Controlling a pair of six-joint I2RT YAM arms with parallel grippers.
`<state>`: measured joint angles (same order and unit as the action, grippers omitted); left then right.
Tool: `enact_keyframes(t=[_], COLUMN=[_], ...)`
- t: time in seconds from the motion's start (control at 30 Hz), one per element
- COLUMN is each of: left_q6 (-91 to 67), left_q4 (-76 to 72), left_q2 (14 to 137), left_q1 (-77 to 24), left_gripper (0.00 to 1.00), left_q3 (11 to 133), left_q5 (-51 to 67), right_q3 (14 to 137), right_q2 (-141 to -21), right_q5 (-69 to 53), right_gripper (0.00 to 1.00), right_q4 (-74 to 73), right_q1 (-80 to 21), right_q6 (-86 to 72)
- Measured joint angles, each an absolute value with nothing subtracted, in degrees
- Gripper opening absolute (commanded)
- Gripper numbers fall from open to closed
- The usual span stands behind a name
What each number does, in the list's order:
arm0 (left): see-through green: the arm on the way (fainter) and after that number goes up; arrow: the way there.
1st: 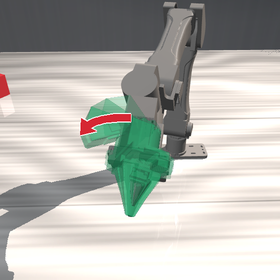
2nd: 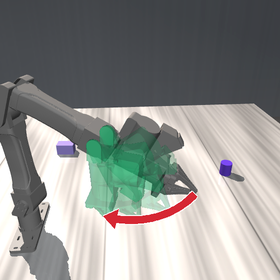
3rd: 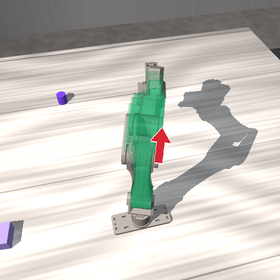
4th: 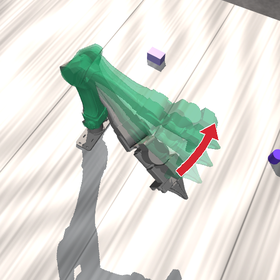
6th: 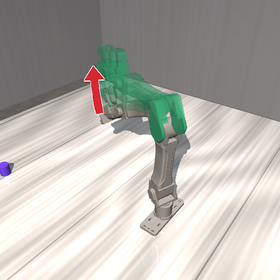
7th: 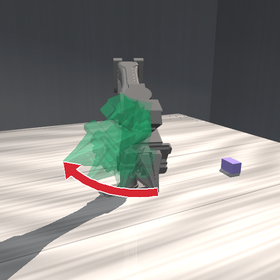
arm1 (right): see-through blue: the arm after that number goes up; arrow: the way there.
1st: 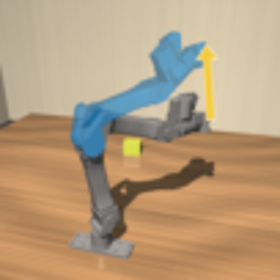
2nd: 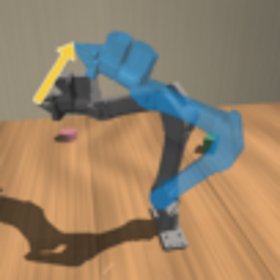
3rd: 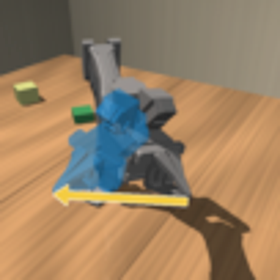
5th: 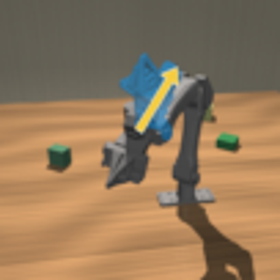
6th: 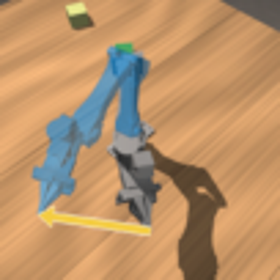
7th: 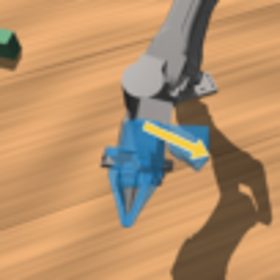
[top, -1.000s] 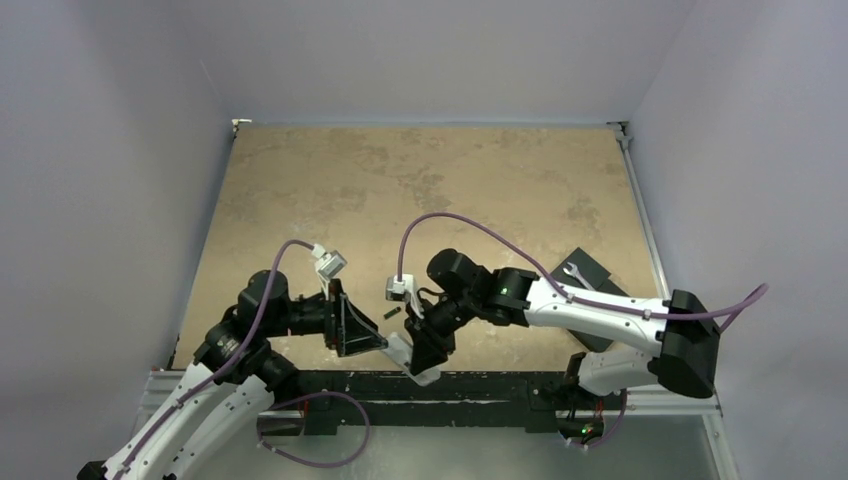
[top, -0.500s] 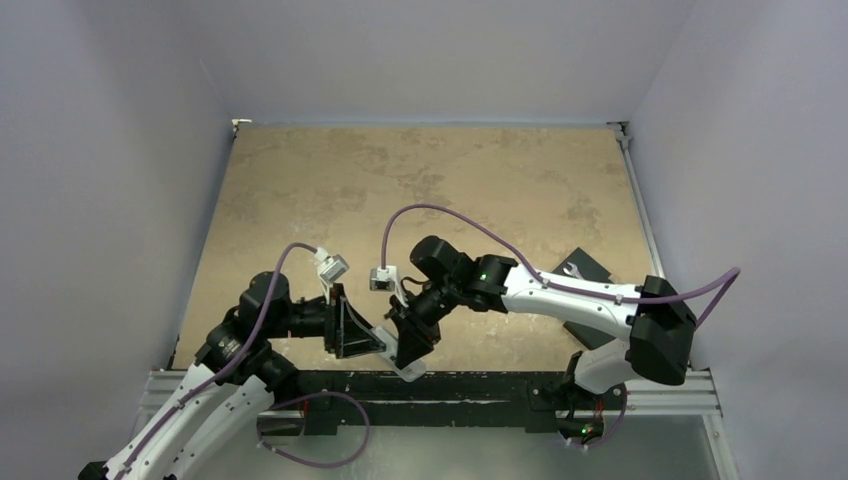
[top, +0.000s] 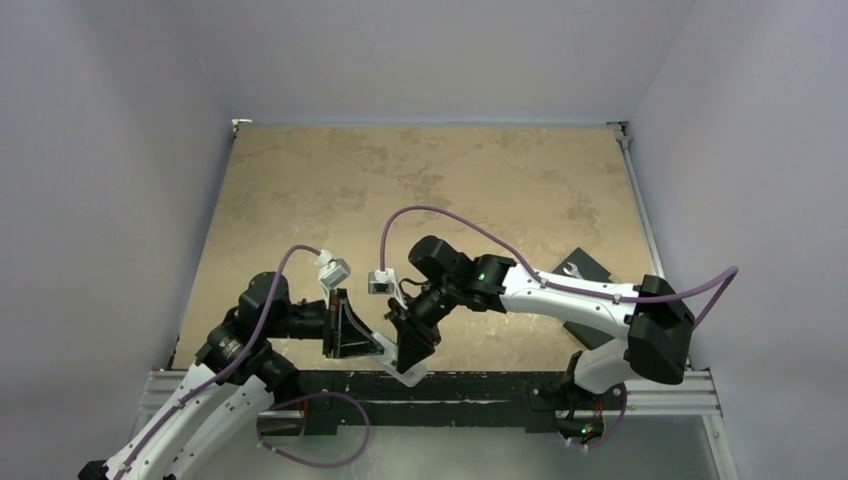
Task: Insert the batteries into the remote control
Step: Turn over the remote control at the center of the board, then remove the battery cover from the remote control.
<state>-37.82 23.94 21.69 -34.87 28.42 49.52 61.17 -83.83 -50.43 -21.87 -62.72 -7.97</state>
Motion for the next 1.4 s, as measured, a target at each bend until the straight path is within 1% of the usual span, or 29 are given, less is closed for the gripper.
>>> enact_keyframes(t=[0.07, 0.13, 0.33, 0.37, 0.4, 0.67, 0.8, 1.0, 1.2, 1.4], left_q6=[-37.85, -37.87, -38.41, -38.54, -38.79, -42.54, -44.42, -47.24, -50.02, -52.29], left_q4=[23.81, 23.73, 21.76, 21.28, 20.75, 19.31, 19.86, 19.79, 18.57, 17.23], left_q2=[21.65, 21.41, 20.62, 20.60, 20.56, 19.31, 18.20, 17.69, 17.06, 16.49], left_q1=[-34.87, -34.87, -34.89, -34.89, -34.89, -34.89, -34.87, -34.87, -34.87, -34.87], left_gripper=[0.00, 0.00, 0.00, 0.00, 0.00, 0.00, 0.00, 0.00, 0.00, 0.00], left_q3=[28.42, 28.42, 28.42, 28.42, 28.42, 28.36, 27.31, 24.43, 22.85, 20.97], left_q5=[49.54, 49.50, 48.86, 48.73, 48.53, 43.48, 40.62, 37.56, 35.05, 32.18], right_q3=[61.17, 61.17, 60.36, 59.90, 59.33, 53.10, 48.31, 42.35, 38.26, 35.07], right_q2=[-83.81, -83.57, -80.36, -79.59, -78.76, -69.78, -62.43, -53.74, -47.83, -41.45], right_q5=[-50.48, -50.28, -47.70, -47.13, -46.44, -38.26, -33.21, -25.69, -18.24, -10.52], right_gripper=[0.08, 0.17, 0.28, 0.31, 0.36, 0.45, 0.50, 0.54, 0.65, 0.66], right_q4=[-21.82, -21.85, -21.32, -20.91, -20.25, -14.74, -13.78, -12.25, -12.10, -12.40], right_q1=[-62.67, -62.67, -62.67, -62.67, -62.65, -61.41, -59.90, -59.55, -59.55, -59.55], right_q6=[-8.05, -8.12, -8.84, -9.06, -9.41, -13.28, -16.23, -20.40, -24.60, -30.33])
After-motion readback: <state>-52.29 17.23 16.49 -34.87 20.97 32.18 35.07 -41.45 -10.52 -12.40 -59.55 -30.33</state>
